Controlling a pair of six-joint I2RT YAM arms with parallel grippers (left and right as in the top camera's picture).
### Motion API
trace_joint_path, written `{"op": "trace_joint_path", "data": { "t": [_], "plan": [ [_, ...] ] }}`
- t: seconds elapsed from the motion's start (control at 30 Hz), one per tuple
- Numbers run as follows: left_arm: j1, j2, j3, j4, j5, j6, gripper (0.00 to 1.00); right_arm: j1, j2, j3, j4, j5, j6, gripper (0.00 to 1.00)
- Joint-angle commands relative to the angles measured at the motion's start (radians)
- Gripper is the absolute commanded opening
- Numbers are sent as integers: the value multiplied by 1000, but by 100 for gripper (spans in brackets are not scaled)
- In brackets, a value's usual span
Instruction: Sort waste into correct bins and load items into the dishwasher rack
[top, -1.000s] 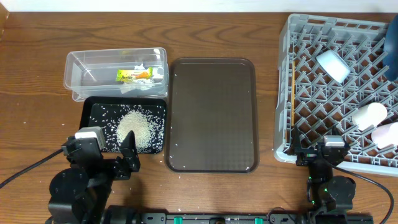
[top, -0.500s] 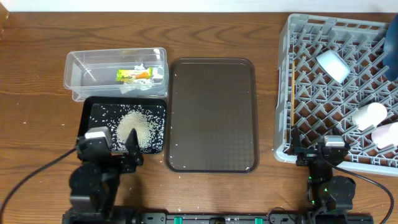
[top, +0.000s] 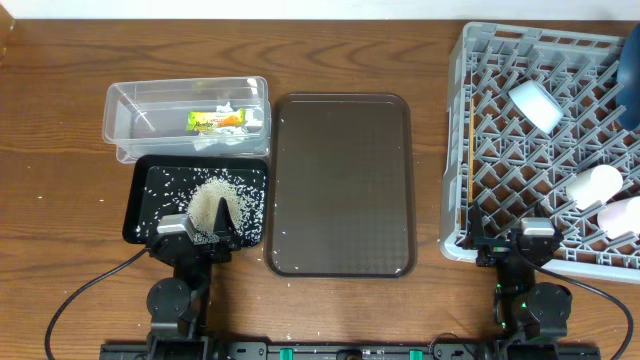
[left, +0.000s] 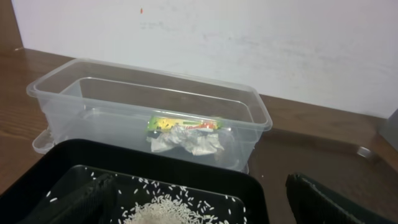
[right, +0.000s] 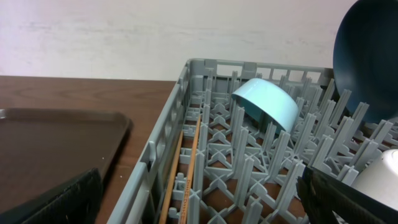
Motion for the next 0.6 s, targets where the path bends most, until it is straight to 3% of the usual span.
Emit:
{"op": "trace_joint_path", "data": {
  "t": [0.0, 0.1, 0.57],
  "plan": [
    [6, -13, -2, -33, -25, 17, 89, -15, -6, -2, -4, 10, -12, 99],
    [6, -13, -2, -97, -24, 17, 90, -15, -6, -2, -4, 10, -12, 99],
    [6, 1, -2, -92, -24, 17, 90, -15, -6, -2, -4, 10, -12, 99]
  ]
}}
